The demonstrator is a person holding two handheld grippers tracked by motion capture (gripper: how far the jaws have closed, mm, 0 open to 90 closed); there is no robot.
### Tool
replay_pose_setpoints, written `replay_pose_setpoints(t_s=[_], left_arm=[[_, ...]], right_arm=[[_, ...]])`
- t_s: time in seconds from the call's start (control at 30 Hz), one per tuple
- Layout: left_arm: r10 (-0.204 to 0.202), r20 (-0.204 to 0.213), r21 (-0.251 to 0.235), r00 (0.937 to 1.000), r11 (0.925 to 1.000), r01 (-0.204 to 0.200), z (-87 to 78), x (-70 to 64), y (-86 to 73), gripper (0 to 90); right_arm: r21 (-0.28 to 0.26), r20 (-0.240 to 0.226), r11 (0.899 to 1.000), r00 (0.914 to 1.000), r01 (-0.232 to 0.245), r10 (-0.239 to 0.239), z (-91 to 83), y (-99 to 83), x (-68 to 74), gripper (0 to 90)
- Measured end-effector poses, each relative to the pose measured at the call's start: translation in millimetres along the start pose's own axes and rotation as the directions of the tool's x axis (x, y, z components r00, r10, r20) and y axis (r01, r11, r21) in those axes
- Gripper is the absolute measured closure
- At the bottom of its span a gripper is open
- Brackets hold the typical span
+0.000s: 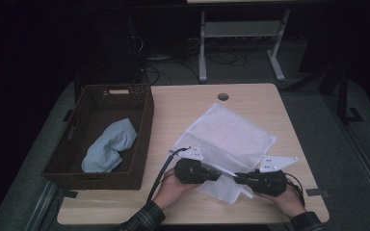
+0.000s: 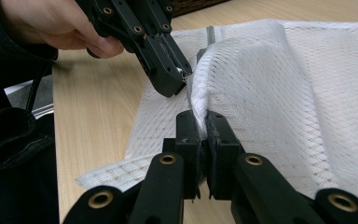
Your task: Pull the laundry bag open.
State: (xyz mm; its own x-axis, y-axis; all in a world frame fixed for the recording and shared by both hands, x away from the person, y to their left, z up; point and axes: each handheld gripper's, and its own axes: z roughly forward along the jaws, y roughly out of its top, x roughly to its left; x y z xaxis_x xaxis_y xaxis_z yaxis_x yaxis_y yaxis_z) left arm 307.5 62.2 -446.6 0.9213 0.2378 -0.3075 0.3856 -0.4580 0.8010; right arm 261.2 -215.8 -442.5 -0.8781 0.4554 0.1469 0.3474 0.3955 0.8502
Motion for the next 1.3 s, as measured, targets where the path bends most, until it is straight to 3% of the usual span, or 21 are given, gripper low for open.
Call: replay_pose_setpoints(t_s=[0.3,0.7,1.0,1.3], left_arm=[[-0.027,-0.015,-0.001,0.9995,0.9996,0.027,-2.6,3.1,-1.0,86.7],[-0.034,-0.032,0.007,0.9989,0.9994,0.034,-5.9,7.9,-2.6,86.6],[-0.017,-0.060,0.040,0.9981,0.9990,0.019,-4.3,8.7,-3.3,86.6],[-0.044,-0.090,0.057,0.9949,0.9971,0.050,-6.4,13.4,-4.9,86.6]], right_arm=[[0.005,0.005,1.000,1.0000,0.003,-0.003,0.2,0.1,0.7,84.4],[0.008,0.008,1.000,0.9999,0.009,-0.009,-0.2,-1.1,0.0,84.4],[0.018,0.012,1.000,0.9997,0.020,-0.020,2.7,-3.1,0.2,84.4],[0.020,0.016,1.000,0.9998,0.010,-0.010,2.1,-3.9,-1.0,84.4]])
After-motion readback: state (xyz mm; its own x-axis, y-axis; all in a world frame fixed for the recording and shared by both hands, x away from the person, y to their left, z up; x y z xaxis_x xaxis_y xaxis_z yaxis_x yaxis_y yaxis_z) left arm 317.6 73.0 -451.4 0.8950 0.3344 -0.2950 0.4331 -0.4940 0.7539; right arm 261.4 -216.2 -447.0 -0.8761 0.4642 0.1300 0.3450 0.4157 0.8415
